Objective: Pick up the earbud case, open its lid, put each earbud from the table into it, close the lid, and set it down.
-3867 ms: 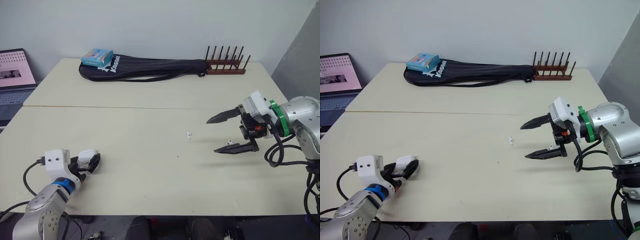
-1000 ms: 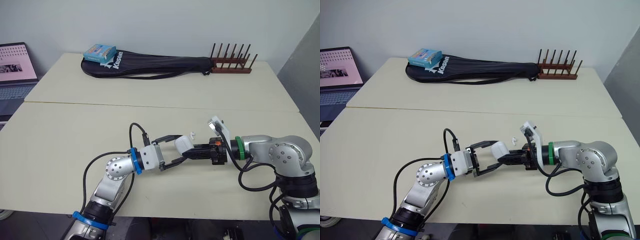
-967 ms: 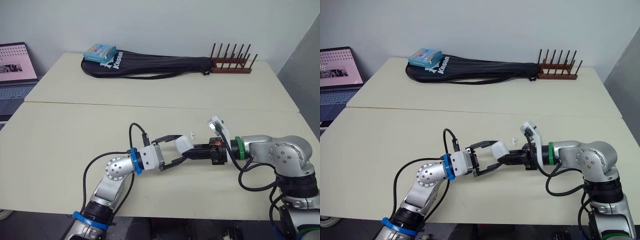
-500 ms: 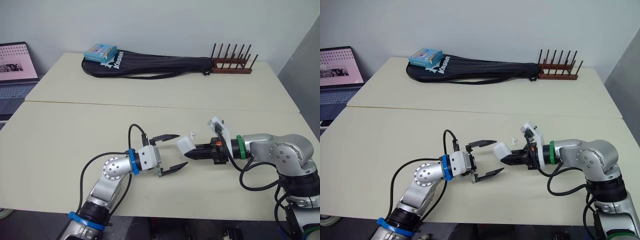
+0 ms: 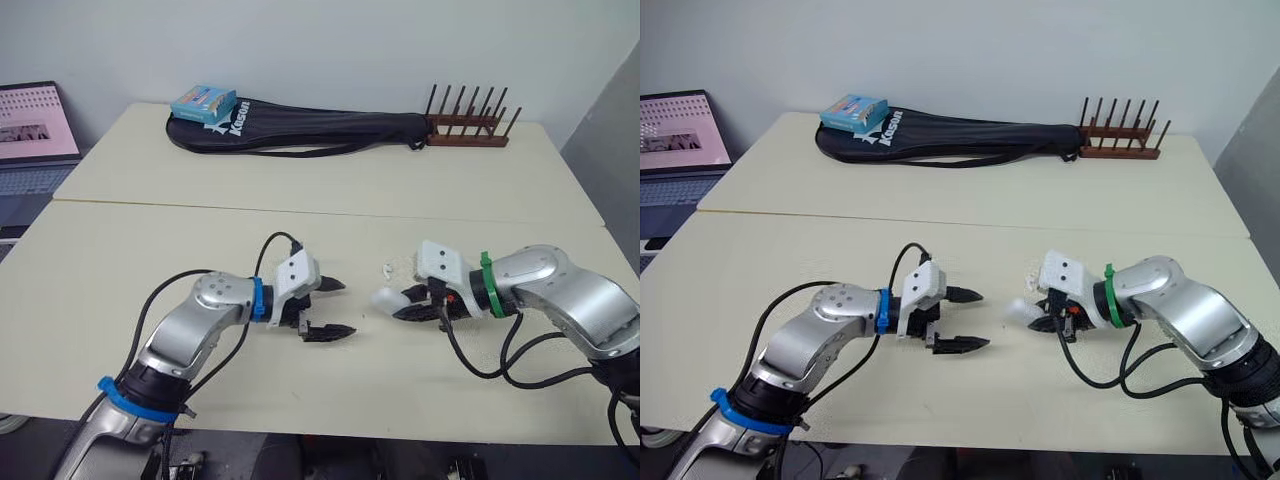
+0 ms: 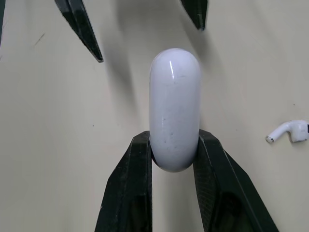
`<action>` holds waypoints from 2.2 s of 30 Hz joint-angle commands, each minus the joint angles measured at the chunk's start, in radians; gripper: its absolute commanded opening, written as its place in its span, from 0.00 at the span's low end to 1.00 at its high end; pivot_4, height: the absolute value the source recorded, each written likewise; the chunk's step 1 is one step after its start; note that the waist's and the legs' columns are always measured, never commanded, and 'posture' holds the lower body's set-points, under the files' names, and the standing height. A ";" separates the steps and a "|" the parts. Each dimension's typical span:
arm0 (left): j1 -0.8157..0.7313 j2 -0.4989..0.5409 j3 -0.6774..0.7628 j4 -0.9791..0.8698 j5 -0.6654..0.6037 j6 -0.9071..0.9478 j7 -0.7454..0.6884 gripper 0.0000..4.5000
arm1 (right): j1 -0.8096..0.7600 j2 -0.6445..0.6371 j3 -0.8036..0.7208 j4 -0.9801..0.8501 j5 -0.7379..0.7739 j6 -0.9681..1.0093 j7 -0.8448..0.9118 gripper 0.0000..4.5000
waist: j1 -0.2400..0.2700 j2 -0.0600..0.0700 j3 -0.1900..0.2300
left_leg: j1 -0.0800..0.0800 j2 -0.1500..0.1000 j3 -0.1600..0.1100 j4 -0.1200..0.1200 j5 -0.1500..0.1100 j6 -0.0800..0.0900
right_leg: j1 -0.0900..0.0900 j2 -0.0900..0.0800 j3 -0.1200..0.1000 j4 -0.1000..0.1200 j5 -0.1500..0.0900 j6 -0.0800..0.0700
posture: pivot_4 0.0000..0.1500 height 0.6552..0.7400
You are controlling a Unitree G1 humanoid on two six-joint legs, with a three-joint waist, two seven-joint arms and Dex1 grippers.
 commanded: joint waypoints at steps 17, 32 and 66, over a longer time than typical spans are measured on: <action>-0.151 -0.109 -0.093 0.041 0.088 0.019 0.004 1.00 | -0.047 0.043 -0.007 0.005 -0.117 -0.032 0.091 0.17 | 0.001 0.000 0.000 | 0.000 0.000 0.000 0.001 0.000 0.000 | 0.000 -0.001 0.000 0.001 0.000 0.000 | 1.00 0.38; -0.149 -0.156 -0.105 0.061 0.117 -0.023 0.005 0.18 | -0.037 0.061 -0.005 0.005 -0.160 -0.043 0.116 0.17 | 0.001 0.000 0.000 | 0.000 0.000 0.000 0.001 0.000 -0.001 | 0.000 -0.001 0.000 0.001 0.000 0.000 | 1.00 0.38; 0.107 -0.195 0.002 0.063 -0.005 -0.275 -0.084 0.18 | -0.029 0.083 -0.089 -0.051 -0.174 -0.126 0.122 0.89 | 0.001 0.001 0.000 | 0.002 0.000 -0.001 0.002 0.001 -0.001 | 0.002 -0.001 0.000 0.003 0.000 -0.001 | 1.00 0.38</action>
